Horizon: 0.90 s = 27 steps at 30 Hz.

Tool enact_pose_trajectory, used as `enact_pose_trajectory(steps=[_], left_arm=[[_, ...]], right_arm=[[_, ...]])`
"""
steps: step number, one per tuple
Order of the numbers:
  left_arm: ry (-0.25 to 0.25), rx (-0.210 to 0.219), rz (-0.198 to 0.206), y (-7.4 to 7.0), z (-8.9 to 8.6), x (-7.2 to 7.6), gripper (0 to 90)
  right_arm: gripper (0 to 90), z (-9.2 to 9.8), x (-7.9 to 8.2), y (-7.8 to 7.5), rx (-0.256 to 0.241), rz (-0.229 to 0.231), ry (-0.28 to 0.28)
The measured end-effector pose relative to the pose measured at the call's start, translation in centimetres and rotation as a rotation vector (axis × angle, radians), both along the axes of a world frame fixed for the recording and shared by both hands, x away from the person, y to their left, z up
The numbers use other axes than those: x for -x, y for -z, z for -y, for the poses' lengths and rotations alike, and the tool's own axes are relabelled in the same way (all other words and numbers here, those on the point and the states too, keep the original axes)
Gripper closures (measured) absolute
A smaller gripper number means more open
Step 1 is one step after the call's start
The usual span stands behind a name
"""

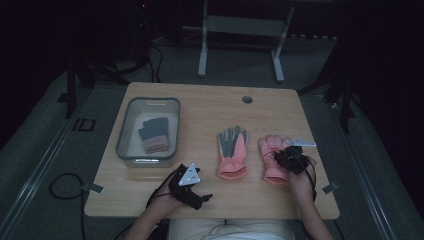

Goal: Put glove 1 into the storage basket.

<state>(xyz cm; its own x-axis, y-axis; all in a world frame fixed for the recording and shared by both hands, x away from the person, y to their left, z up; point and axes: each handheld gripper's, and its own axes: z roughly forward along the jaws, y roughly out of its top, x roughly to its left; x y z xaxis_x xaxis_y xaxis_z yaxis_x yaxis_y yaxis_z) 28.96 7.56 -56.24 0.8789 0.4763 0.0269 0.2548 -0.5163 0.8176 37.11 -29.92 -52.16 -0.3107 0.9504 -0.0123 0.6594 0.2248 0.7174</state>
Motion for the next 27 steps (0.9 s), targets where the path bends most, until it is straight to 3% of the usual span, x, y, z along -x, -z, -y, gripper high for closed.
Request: enact_pose_trajectory(steps=[3,6,9,16,18,22,27], left_arm=[[-0.003,-0.001,0.006,0.0,0.0,0.0,1.7],[-0.003,0.0,0.004,0.0,0.0,-0.1,1.7],[-0.003,0.0,0.001,0.0,0.0,-0.1,1.7],[-0.008,0.0,0.006,0.1,0.1,0.0,1.7],[-0.008,0.004,0.004,0.1,0.1,-0.1,1.7],[-0.007,0.003,0.001,0.1,0.1,0.0,1.7],[-0.009,0.001,-0.002,0.1,0.1,-0.1,1.7]], right_arm=[[65.4,0.3,0.0,-0.6,0.02,0.033,-0.077],[63.0,0.4,-0.4,-0.9,0.092,0.025,-0.186],[62.2,0.4,-0.5,-0.9,0.132,0.001,-0.224],[62.0,0.4,-0.6,0.1,0.135,-0.018,-0.219],[65.8,0.3,-0.6,0.2,0.116,-0.025,-0.193],[77.2,-0.2,-0.7,0.4,0.127,-0.034,-0.177],[82.7,0.2,-0.8,0.3,0.053,-0.047,-0.125]])
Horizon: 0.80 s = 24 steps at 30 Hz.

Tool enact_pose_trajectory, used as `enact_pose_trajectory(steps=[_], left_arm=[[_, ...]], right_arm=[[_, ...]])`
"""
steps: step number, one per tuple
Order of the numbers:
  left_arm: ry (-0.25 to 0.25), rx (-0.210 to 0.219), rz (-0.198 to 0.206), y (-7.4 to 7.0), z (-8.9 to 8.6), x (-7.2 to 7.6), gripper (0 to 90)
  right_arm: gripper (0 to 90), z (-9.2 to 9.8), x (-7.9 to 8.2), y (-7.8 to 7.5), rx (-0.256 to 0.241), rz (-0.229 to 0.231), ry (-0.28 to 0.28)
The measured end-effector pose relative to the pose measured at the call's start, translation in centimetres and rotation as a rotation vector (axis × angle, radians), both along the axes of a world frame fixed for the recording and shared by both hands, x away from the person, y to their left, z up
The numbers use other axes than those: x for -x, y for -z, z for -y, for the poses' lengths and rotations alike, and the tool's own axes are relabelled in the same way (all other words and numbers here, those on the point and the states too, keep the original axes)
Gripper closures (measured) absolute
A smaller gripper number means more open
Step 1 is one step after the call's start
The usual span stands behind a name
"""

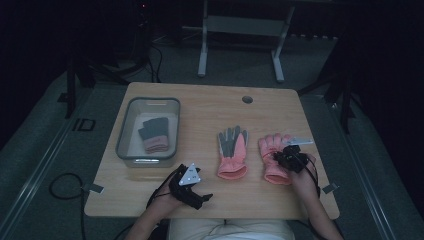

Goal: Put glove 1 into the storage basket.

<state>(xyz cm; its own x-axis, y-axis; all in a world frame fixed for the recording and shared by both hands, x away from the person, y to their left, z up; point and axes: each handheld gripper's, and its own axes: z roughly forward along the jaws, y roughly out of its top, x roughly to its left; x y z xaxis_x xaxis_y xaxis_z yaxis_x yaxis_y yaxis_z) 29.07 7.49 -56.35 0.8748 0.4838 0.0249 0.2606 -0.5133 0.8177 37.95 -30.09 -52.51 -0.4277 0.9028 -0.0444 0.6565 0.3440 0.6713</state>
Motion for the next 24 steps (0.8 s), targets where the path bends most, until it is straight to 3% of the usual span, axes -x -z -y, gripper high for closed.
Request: enact_pose_trajectory(steps=[5,13,24], left_arm=[[0.003,0.003,-0.003,-0.1,-0.1,0.1,1.7],[0.004,0.002,-0.003,-0.1,-0.1,0.0,1.7],[0.006,0.005,-0.006,0.0,-0.1,0.0,1.7]], right_arm=[[85.5,-0.4,0.4,-1.2,0.002,0.027,0.015],[85.6,-0.9,0.6,-5.1,-0.053,0.089,0.023],[85.6,-4.5,0.9,-10.3,-0.094,0.171,-0.015]])
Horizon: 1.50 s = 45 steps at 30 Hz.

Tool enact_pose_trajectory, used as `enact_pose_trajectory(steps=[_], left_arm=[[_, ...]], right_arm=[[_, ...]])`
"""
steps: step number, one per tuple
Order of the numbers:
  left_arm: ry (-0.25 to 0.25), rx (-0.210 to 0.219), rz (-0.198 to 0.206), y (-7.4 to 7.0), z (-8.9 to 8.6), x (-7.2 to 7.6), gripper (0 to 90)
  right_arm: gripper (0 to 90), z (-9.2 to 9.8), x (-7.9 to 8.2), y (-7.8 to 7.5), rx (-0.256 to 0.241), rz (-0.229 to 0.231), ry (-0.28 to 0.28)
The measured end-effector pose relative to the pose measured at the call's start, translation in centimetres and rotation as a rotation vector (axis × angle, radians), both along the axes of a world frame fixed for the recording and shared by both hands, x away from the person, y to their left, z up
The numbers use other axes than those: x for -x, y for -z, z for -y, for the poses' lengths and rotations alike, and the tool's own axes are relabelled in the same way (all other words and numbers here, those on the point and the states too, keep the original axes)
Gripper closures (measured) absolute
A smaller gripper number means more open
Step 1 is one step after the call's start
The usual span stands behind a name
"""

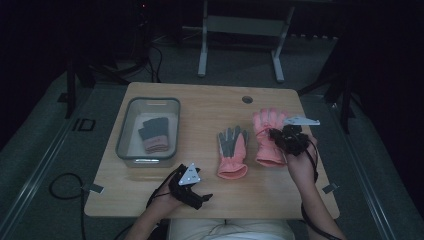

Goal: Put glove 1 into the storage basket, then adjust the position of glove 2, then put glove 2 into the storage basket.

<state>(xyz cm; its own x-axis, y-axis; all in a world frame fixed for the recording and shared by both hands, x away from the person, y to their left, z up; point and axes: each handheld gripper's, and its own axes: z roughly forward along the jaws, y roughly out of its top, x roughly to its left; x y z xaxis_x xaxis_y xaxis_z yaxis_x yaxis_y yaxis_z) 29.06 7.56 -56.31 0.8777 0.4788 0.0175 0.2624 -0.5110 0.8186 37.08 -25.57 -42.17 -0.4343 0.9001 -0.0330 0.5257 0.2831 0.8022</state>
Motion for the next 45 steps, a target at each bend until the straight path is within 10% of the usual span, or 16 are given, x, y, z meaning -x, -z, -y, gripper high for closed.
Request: enact_pose_trajectory(steps=[19,45], left_arm=[[0.004,-0.004,0.009,0.0,0.1,0.1,1.7],[-0.001,-0.021,0.005,0.1,0.1,0.0,1.7]], right_arm=[[85.6,-7.6,-0.3,-1.8,-0.042,0.017,-0.061],[85.1,-10.5,-1.1,5.3,0.038,-0.116,-0.005]])
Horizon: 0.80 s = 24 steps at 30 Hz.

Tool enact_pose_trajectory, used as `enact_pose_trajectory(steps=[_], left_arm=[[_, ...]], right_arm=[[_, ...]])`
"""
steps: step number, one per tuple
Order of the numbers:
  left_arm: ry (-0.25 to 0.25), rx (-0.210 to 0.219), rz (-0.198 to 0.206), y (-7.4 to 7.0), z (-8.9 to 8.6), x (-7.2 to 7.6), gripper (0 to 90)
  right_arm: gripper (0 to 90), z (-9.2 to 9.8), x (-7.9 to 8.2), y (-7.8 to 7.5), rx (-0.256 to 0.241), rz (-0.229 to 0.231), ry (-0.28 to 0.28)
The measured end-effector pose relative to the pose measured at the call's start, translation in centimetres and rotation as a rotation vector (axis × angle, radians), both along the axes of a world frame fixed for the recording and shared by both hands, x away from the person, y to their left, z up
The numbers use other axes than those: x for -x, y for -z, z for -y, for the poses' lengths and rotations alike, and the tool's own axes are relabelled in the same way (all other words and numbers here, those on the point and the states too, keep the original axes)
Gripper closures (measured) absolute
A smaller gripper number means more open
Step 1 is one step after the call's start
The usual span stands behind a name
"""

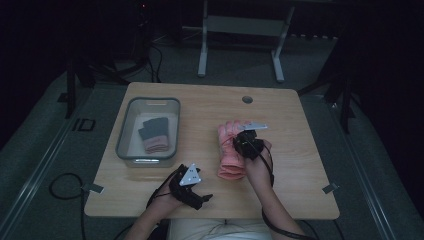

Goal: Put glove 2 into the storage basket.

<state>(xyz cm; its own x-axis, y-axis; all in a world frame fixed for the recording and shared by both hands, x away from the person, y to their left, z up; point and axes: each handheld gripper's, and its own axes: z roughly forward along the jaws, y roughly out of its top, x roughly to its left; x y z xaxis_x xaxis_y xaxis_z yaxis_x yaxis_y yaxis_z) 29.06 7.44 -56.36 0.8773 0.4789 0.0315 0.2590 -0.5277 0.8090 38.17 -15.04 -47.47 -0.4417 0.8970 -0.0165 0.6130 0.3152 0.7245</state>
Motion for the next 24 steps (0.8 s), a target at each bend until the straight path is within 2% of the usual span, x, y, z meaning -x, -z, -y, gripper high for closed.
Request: enact_pose_trajectory(steps=[6,11,14,19,23,24], left_arm=[[-0.004,-0.011,-0.004,0.0,0.1,0.0,1.7],[-0.011,-0.012,-0.016,0.1,0.1,-0.1,1.7],[-0.016,-0.016,-0.018,0.1,0.2,-0.1,1.7],[-0.032,0.006,-0.025,-0.1,0.2,-0.2,1.8],[-0.025,0.016,-0.02,-0.8,0.5,-0.1,3.6],[-0.031,0.006,-0.026,-0.9,0.6,-0.1,3.5]], right_arm=[[83.7,-0.7,-0.7,1.7,0.014,-0.024,-0.009],[82.8,-0.6,-0.9,2.3,0.004,-0.037,-0.02],[78.3,-0.5,-0.9,2.2,0.003,-0.031,-0.035],[72.2,-0.3,-1.0,2.1,0.015,-0.02,-0.062],[65.3,0.1,-0.5,1.0,-0.016,0.004,-0.089],[63.3,0.3,-0.3,0.6,-0.022,0.016,-0.098]])
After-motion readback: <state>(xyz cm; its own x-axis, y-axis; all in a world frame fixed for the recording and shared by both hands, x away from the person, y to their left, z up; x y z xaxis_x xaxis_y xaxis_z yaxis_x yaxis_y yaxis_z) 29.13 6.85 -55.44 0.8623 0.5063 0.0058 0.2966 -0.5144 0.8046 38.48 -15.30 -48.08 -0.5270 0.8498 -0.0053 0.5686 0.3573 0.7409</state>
